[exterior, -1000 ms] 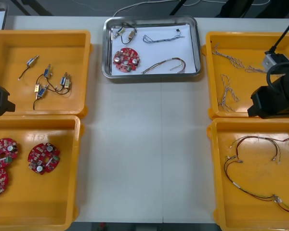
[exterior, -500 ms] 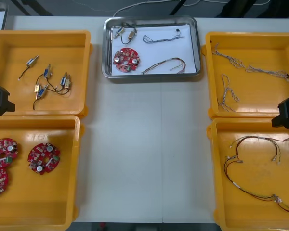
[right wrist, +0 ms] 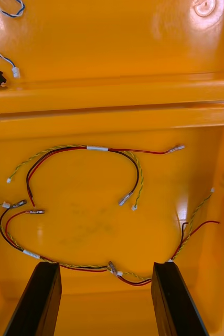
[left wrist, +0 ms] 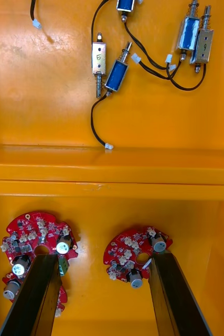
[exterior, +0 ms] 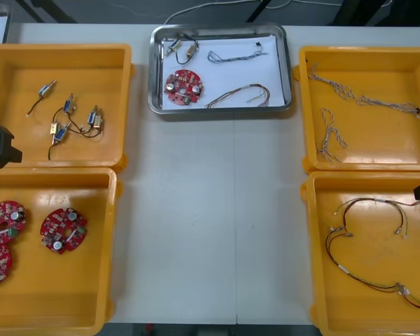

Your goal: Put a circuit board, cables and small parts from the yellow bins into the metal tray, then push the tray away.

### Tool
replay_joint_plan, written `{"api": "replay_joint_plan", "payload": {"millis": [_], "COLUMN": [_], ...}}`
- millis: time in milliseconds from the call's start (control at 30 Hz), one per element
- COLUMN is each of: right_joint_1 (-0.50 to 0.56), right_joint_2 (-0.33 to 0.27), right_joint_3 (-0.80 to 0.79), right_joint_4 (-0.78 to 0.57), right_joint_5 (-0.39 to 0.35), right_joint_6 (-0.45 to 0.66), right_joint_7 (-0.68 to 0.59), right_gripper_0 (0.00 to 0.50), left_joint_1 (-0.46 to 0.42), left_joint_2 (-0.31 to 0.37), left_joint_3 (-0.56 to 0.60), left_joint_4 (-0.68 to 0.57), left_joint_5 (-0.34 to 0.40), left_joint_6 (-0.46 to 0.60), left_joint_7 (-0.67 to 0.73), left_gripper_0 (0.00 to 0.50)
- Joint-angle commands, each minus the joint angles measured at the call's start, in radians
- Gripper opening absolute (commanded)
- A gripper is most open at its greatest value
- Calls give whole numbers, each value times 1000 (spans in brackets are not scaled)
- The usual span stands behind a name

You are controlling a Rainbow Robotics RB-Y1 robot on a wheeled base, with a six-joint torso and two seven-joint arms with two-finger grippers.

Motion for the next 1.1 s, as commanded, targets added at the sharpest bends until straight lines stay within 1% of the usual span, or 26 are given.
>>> {"api": "replay_joint_plan", "payload": {"millis": [33, 400, 1100], "right_joint_1": [18, 19, 18], "right_joint_2": [-23, 13, 12], "right_joint_3": [-31, -30, -30], "right_joint_4": [-23, -21, -21], "right_joint_5": [12, 29, 34], "right_joint_6": [-23, -46, -52], "right_joint_7": [5, 28, 34], "right_gripper_0": [500, 500, 500], "left_joint_1": [14, 14, 14], "left_joint_2": [41, 41, 41], "left_joint_3": [-1, -1, -1], "left_joint_4": [-6, -6, -6], "left_joint_5": [7, 7, 7], "left_joint_6": [6, 6, 6], "left_joint_7": [83, 83, 83], "left_gripper_0": [500, 500, 500]}}
